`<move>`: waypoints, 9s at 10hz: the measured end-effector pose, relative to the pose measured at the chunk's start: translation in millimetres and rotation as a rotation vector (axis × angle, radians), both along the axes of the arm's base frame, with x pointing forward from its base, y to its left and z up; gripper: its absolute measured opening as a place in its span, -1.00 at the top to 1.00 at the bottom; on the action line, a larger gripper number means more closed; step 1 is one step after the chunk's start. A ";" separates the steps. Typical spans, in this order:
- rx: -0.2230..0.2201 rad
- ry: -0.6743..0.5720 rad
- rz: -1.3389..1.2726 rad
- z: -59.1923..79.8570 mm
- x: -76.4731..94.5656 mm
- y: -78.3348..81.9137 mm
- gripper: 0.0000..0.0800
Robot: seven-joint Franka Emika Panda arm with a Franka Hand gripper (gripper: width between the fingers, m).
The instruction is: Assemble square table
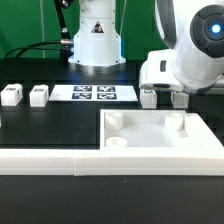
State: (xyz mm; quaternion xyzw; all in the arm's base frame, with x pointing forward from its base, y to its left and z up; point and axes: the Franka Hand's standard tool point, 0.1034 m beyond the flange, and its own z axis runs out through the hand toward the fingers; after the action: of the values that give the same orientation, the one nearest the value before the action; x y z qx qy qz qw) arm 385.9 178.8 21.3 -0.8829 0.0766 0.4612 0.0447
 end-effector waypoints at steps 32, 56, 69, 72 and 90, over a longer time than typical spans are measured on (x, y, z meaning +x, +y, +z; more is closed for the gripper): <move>0.040 -0.813 0.058 140.2 154.2 -34.9 0.28; 0.024 -1.395 0.185 63.4 240.9 -61.5 0.28; -0.013 -1.516 0.155 47.2 233.4 -64.1 0.28; -0.013 -1.516 0.155 47.1 233.4 -64.1 -0.46; 0.037 -0.977 0.091 73.3 235.5 -58.9 -0.62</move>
Offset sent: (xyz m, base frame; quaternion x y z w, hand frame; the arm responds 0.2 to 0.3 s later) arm 0.0000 0.0000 0.0000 0.0000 0.0000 0.0000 1.0000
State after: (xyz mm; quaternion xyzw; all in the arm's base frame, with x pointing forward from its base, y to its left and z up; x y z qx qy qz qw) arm 621.4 119.9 94.7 -0.9975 -0.0004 -0.0042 0.0708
